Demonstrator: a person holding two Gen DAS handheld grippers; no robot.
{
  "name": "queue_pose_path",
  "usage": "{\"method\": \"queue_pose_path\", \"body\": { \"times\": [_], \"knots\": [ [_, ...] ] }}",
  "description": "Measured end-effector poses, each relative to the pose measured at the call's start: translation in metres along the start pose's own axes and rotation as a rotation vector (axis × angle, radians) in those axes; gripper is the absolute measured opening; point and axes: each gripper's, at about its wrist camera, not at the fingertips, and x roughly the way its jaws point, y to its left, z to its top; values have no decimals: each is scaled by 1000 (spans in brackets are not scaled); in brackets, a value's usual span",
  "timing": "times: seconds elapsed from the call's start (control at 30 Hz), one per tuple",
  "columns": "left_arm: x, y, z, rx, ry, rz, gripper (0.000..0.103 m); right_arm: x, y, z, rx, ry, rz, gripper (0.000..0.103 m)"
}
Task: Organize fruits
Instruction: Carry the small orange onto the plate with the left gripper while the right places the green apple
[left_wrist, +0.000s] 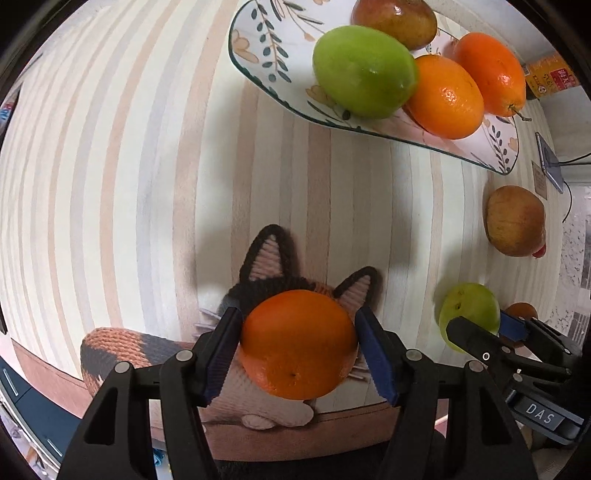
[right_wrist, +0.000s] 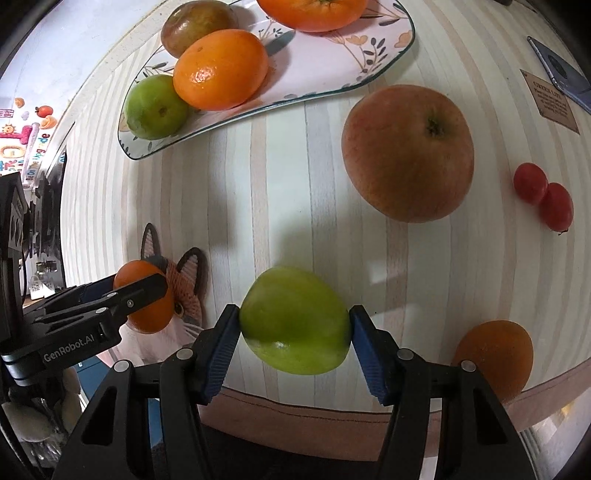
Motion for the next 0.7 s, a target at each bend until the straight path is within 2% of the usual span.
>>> {"method": "queue_pose_path", "body": {
  "times": [0.3, 0.4, 0.5, 0.53, 0.6, 0.7],
  "knots": [
    [-3, 26, 24, 48, 68, -34, 64, 7, -2, 5, -2, 44, -30, 66],
    [8, 22, 29, 60, 97, -39, 64, 11, -2, 4, 0, 52, -35, 66],
    [6, 23, 27, 74, 69, -25, 63, 11, -2, 3, -4, 32, -34, 64],
    [4, 13, 23, 83, 60, -17, 62, 9, -4, 2, -8, 19, -36, 63],
    [1, 8, 17, 104, 47, 20, 62, 8, -5, 1, -6, 15, -29, 63],
    [-5, 11, 19, 90, 26, 18, 62, 3, -4, 1, -7, 1, -15, 63]
  ]
}}
